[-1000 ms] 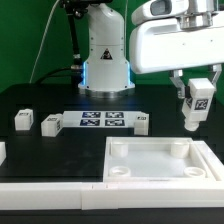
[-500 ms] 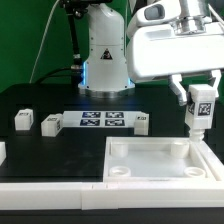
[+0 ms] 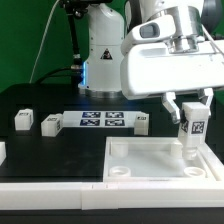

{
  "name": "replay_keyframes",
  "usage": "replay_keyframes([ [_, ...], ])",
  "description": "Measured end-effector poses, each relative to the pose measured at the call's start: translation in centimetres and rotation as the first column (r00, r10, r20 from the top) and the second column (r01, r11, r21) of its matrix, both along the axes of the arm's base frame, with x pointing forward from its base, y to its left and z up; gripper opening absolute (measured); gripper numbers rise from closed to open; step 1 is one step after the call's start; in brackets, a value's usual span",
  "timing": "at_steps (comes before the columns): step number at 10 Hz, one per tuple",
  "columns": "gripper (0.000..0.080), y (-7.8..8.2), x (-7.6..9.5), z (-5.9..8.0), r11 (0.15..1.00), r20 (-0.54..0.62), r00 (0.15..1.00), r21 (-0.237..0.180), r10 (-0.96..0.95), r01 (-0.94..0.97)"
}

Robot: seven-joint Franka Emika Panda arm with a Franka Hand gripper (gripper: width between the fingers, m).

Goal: Assemble one leg

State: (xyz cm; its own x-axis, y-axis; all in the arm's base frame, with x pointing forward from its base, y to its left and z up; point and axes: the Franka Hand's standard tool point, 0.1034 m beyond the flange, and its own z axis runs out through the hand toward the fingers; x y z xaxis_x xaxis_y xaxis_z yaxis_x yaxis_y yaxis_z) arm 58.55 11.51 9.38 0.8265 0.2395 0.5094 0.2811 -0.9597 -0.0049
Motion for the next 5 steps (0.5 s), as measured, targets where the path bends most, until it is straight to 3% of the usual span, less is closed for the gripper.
replay_keyframes([
  [5,0.0294,0.7,1.4,0.3,0.999,-0.027,0.999,-0.012,0.034,-0.034],
])
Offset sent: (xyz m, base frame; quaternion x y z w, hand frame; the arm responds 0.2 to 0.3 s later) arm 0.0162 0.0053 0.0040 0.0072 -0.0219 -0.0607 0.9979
